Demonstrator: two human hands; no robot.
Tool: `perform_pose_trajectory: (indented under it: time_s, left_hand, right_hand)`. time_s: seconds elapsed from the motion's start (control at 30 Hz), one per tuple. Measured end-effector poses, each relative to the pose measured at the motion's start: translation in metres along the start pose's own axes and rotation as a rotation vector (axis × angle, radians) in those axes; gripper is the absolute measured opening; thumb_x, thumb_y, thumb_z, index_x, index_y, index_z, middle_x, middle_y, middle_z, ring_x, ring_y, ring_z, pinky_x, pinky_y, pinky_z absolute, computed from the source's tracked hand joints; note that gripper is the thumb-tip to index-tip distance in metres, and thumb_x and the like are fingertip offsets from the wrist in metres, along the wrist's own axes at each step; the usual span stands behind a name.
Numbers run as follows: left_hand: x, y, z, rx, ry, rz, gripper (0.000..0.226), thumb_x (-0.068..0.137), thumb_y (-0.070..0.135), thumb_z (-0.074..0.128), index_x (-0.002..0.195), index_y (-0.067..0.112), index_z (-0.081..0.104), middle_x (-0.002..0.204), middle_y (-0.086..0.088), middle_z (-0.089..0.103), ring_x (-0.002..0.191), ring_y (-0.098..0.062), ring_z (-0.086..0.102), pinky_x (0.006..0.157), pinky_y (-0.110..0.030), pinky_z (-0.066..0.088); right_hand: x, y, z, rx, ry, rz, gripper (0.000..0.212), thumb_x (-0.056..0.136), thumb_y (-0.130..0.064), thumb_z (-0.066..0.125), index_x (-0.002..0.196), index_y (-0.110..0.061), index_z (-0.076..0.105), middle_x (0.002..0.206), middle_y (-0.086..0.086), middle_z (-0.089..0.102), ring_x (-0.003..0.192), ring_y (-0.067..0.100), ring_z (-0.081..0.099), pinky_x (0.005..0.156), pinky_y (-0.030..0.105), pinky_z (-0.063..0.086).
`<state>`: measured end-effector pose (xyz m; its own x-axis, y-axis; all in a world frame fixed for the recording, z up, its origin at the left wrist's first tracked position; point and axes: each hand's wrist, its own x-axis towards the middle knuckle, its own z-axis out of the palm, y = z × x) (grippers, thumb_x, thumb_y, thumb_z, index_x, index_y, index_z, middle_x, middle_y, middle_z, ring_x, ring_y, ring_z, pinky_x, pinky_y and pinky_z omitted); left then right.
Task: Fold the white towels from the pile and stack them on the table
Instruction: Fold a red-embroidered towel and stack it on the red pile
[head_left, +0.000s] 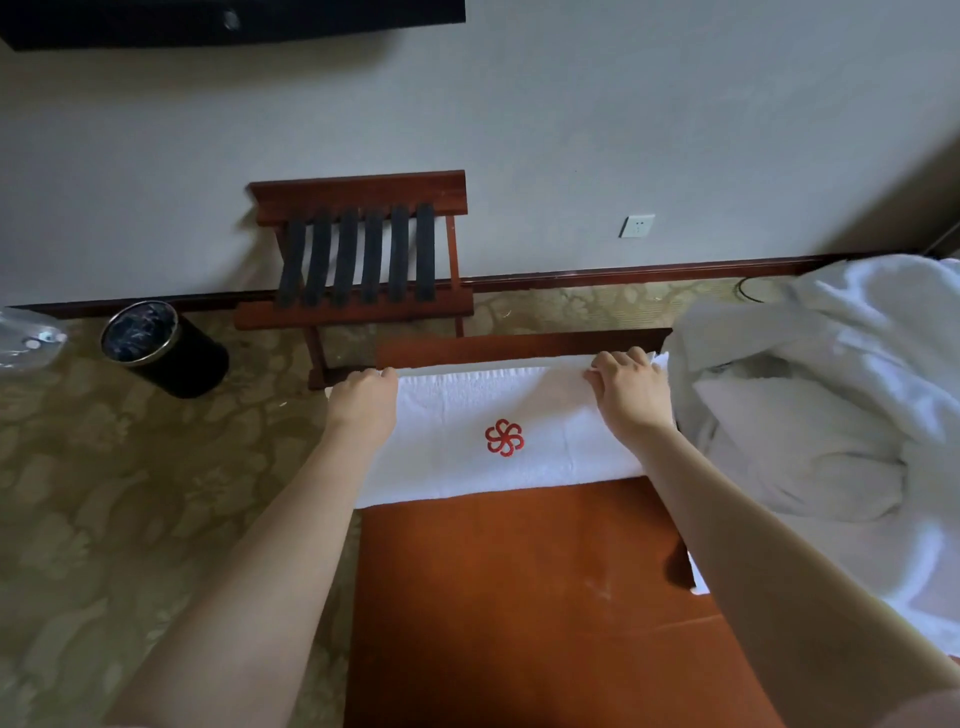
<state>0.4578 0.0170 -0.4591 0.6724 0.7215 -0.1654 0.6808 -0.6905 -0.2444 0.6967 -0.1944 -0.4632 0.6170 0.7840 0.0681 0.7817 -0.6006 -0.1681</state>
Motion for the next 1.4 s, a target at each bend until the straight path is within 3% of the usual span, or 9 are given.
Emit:
perform_pose_trajectory:
  time_s: [0.1, 0.23, 0.43, 0.7, 0.87, 1.13, 1.2, 1.3, 1.4]
  left_hand:
    - [0.027, 0.003, 0.005, 0.06, -0.027, 0.008, 0.026, 0.084, 0.001, 0.047, 0.106, 0.013, 0.054, 0.104, -0.007, 0.062, 0.096, -0.025, 0.059, 0.077, -0.033, 0.046]
    - [0.053, 0.011, 0.02, 0.095, -0.084, 0.005, 0.03, 0.087, 0.006, 0.047, 0.113, 0.016, 0.057, 0.112, -0.004, 0.06, 0.108, -0.023, 0.054, 0.088, -0.033, 0.04]
    - [0.07, 0.017, 0.041, 0.095, -0.13, -0.019, 0.031, 0.086, 0.01, 0.048, 0.113, 0.022, 0.059, 0.112, 0.003, 0.06, 0.11, -0.019, 0.048, 0.091, -0.034, 0.032]
    - [0.071, 0.017, 0.052, -0.025, -0.046, -0.085, 0.026, 0.08, 0.005, 0.046, 0.101, 0.019, 0.055, 0.095, 0.003, 0.064, 0.096, -0.018, 0.054, 0.084, -0.034, 0.031]
    - [0.075, 0.008, 0.049, -0.011, -0.016, -0.062, 0.025, 0.077, 0.003, 0.044, 0.097, 0.016, 0.051, 0.078, 0.002, 0.063, 0.071, -0.018, 0.049, 0.077, -0.034, 0.027]
    - [0.091, 0.014, 0.043, 0.023, -0.102, -0.079, 0.021, 0.081, 0.008, 0.049, 0.1, 0.018, 0.053, 0.065, 0.003, 0.05, 0.067, -0.018, 0.046, 0.083, -0.036, 0.032]
    - [0.092, 0.017, 0.042, 0.011, -0.137, -0.102, 0.022, 0.083, 0.01, 0.05, 0.103, 0.019, 0.055, 0.07, 0.003, 0.051, 0.074, -0.017, 0.047, 0.087, -0.037, 0.032]
    - [0.089, 0.02, 0.043, -0.01, -0.156, -0.154, 0.03, 0.083, 0.011, 0.05, 0.111, 0.02, 0.056, 0.099, 0.002, 0.061, 0.098, -0.019, 0.05, 0.089, -0.039, 0.032]
    - [0.081, 0.027, 0.04, -0.054, -0.039, -0.228, 0.042, 0.081, 0.009, 0.056, 0.121, 0.017, 0.049, 0.125, -0.005, 0.049, 0.116, -0.025, 0.041, 0.093, -0.041, 0.034]
  right_hand:
    - [0.021, 0.001, 0.014, -0.043, -0.04, 0.019, 0.028, 0.1, -0.028, 0.042, 0.097, -0.008, 0.06, 0.091, 0.006, 0.064, 0.096, 0.028, 0.047, 0.069, 0.034, 0.025]
    - [0.04, 0.003, 0.037, -0.068, -0.144, 0.049, 0.028, 0.101, -0.03, 0.04, 0.105, -0.011, 0.059, 0.098, 0.005, 0.062, 0.104, 0.027, 0.046, 0.078, 0.037, 0.031]
    - [0.055, 0.005, 0.062, -0.12, -0.226, 0.091, 0.03, 0.1, -0.033, 0.035, 0.108, -0.016, 0.058, 0.103, 0.003, 0.059, 0.107, 0.025, 0.044, 0.086, 0.037, 0.032]
    - [0.063, 0.01, 0.074, -0.09, -0.184, 0.126, 0.027, 0.097, -0.028, 0.039, 0.098, -0.013, 0.061, 0.093, 0.004, 0.061, 0.104, 0.027, 0.046, 0.084, 0.039, 0.031]
    - [0.061, 0.018, 0.072, -0.043, -0.076, 0.099, 0.021, 0.094, -0.022, 0.043, 0.082, -0.012, 0.057, 0.079, 0.002, 0.063, 0.093, 0.028, 0.049, 0.072, 0.034, 0.017]
    - [0.083, 0.014, 0.073, -0.127, -0.261, 0.127, 0.025, 0.097, -0.03, 0.035, 0.096, -0.018, 0.057, 0.096, 0.003, 0.066, 0.105, 0.026, 0.046, 0.088, 0.04, 0.03]
    - [0.083, 0.013, 0.075, -0.133, -0.253, 0.136, 0.025, 0.097, -0.031, 0.036, 0.096, -0.017, 0.057, 0.094, 0.003, 0.066, 0.105, 0.026, 0.046, 0.088, 0.04, 0.031]
    - [0.079, 0.012, 0.076, -0.12, -0.187, 0.179, 0.024, 0.094, -0.03, 0.039, 0.092, -0.015, 0.057, 0.09, 0.004, 0.065, 0.099, 0.027, 0.047, 0.085, 0.04, 0.031]
    - [0.066, 0.008, 0.075, -0.08, -0.005, 0.219, 0.022, 0.09, -0.028, 0.051, 0.097, -0.008, 0.06, 0.097, 0.011, 0.061, 0.097, 0.033, 0.049, 0.086, 0.044, 0.034]
